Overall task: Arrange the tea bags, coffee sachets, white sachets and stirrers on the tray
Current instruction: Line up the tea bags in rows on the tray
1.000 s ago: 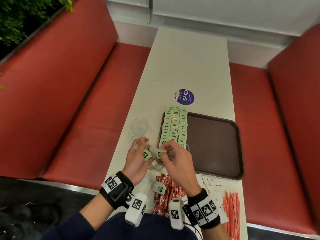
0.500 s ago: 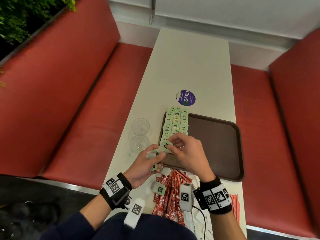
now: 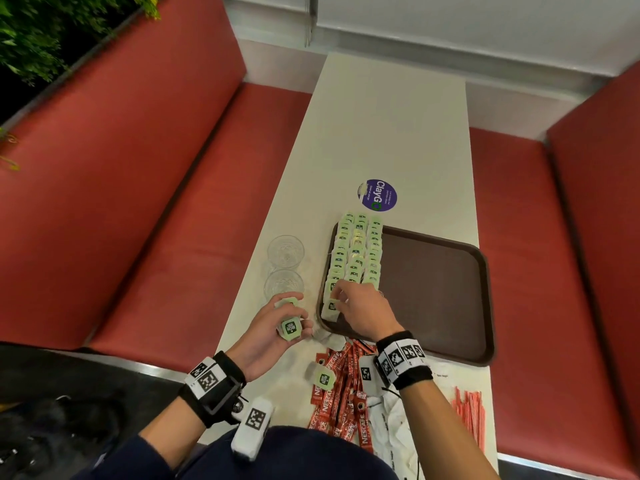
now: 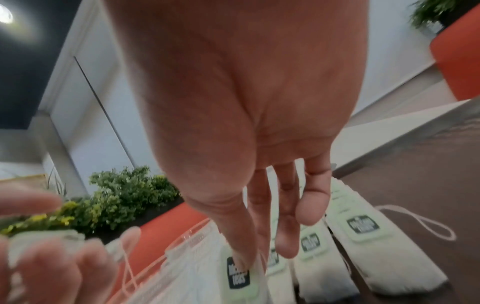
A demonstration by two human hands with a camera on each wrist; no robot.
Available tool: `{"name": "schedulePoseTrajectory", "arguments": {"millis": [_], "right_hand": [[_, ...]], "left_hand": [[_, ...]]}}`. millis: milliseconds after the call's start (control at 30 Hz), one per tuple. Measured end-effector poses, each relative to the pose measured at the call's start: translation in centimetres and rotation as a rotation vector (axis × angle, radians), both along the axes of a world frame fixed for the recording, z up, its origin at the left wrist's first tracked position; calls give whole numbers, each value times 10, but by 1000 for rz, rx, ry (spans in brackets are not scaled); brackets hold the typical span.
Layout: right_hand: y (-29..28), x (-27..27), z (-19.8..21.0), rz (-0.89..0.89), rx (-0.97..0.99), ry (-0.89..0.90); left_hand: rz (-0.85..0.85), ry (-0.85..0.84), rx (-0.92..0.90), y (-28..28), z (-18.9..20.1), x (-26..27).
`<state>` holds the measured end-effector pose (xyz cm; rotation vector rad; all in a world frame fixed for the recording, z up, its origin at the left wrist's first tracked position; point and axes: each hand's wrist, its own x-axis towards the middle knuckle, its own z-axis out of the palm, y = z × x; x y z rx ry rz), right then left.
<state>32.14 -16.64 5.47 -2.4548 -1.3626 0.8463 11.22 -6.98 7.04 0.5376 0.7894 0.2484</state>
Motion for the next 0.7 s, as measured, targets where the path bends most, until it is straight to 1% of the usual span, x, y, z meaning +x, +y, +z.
{"name": "schedulePoseTrajectory", "arguments": {"millis": [133, 267, 400, 467, 533, 600, 700], "right_hand": [[9, -1, -19, -22, -4, -60], [14, -1, -25, -61, 53, -120], [16, -4, -29, -81, 109, -135], [16, -7, -29, -83, 158, -162], [13, -9, -24, -113, 252, -191], [12, -13, -13, -182, 383, -144], [7, -21, 8, -274, 545, 55]], "left_hand": [[-24, -27, 4, 4, -1, -3], [-47, -32, 37, 5, -1, -5], [-55, -41, 59, 2, 2, -4], [-64, -47, 66, 1, 5, -4], [-63, -51, 59, 1, 7, -3], [-53, -62, 55, 1, 9, -3], [-9, -81, 61, 0, 13, 0]]}}
